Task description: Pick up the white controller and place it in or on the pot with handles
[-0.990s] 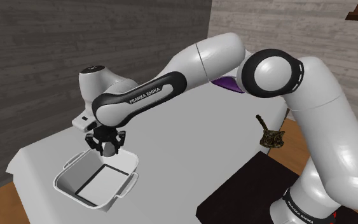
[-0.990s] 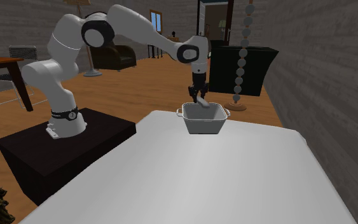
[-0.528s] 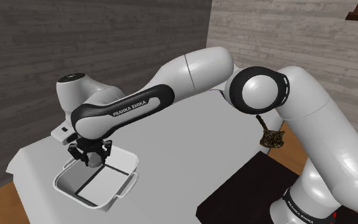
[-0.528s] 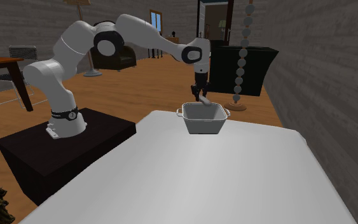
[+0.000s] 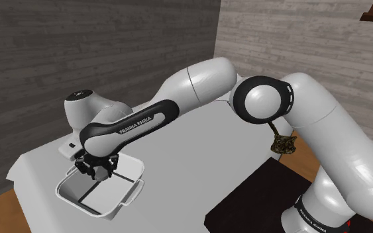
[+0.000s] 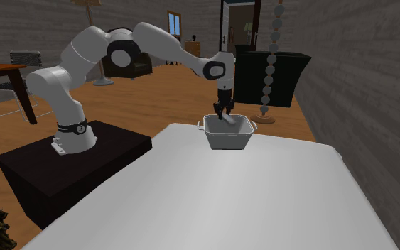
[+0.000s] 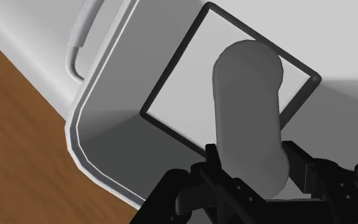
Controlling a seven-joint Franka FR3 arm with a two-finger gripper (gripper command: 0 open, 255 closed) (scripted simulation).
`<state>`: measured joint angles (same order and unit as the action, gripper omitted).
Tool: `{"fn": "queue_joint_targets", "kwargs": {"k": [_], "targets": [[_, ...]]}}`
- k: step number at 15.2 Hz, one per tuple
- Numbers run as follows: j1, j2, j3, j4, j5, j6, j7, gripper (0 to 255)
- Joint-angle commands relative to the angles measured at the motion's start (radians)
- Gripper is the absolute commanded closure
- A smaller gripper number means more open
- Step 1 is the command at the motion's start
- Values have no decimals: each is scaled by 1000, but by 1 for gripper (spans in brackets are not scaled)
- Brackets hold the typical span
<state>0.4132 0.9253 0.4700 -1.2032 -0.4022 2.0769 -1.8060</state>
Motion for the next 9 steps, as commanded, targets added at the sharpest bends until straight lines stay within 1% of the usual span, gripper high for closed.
{"fn": "queue_joint_targets", "kwargs": {"k": [1, 2, 9], "targets": [[4, 16, -5, 2, -5, 15, 2, 255], [5, 26, -8, 1, -8, 26, 4, 255], [5, 26, -8, 1, -8, 26, 4, 255]]}}
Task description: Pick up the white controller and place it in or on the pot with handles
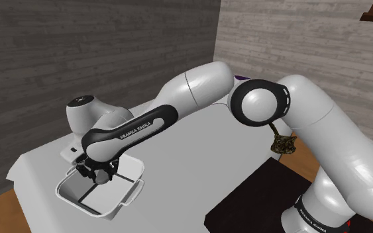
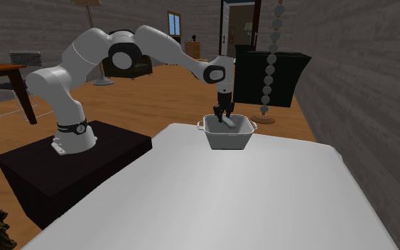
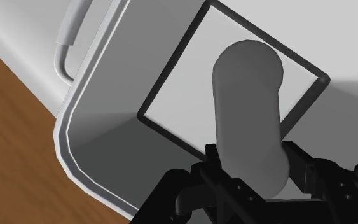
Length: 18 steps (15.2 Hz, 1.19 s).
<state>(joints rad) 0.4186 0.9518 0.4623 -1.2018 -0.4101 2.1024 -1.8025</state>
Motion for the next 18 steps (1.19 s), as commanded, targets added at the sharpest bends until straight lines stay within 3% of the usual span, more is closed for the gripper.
{"fn": "queue_joint_targets", "kwargs": {"k": [1, 6, 10, 18], "targets": [[0, 0, 0, 0, 0, 0, 0, 0], [0, 0, 0, 0, 0, 0, 0, 0], [-12, -71, 21, 3, 22, -73, -10, 0], [-12, -71, 21, 3, 22, -73, -10, 0]]}}
